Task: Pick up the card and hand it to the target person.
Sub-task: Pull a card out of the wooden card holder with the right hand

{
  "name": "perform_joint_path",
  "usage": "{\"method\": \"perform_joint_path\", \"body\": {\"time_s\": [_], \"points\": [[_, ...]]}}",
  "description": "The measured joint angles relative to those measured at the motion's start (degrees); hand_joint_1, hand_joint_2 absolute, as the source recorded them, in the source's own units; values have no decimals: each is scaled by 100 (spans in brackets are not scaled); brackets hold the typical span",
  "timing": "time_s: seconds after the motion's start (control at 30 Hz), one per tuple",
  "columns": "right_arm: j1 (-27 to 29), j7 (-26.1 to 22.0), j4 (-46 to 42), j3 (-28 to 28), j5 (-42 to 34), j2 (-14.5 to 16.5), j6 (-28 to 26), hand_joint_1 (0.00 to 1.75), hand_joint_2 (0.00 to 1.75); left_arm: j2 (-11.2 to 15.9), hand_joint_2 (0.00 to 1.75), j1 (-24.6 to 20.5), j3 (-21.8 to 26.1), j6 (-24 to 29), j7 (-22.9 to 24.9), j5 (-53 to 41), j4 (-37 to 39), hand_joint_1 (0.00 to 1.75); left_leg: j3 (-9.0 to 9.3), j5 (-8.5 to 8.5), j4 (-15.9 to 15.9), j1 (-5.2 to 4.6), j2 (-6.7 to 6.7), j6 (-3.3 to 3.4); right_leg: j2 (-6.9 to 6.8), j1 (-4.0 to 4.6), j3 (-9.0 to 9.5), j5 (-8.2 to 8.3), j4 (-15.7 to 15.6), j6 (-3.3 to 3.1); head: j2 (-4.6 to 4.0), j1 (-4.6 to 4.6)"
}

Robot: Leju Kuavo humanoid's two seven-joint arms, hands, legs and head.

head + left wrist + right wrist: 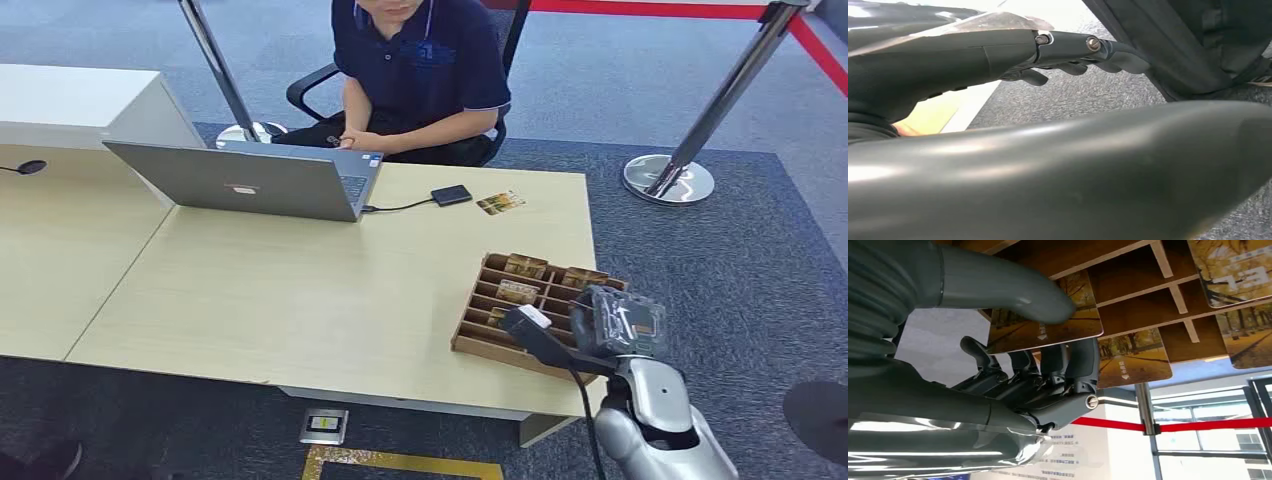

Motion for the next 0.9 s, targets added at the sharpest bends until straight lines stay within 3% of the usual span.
{"method": "perform_joint_path", "body": {"time_s": [0.3,0.67,0.9], "points": [[10,-106,-142,4,-141,-54,-3,149,175,0,0,0,0,-3,0,-8,9,0,-1,0,0,0,0,0,0,0,-2,0,0,0,0,1],[131,-267,-1044,16,-308,-187,81,152,175,0,0,-1,0,-27,-7,-83,15,0,-3,0,0,0,0,0,0,0,-3,0,0,0,0,1],[-417,-518,-1078,197,-647,-172,229,151,175,-1,0,-9,-2,-30,-7,-117,17,0,-3,1,0,0,2,-1,0,0,-2,1,5,-1,0,1]]}}
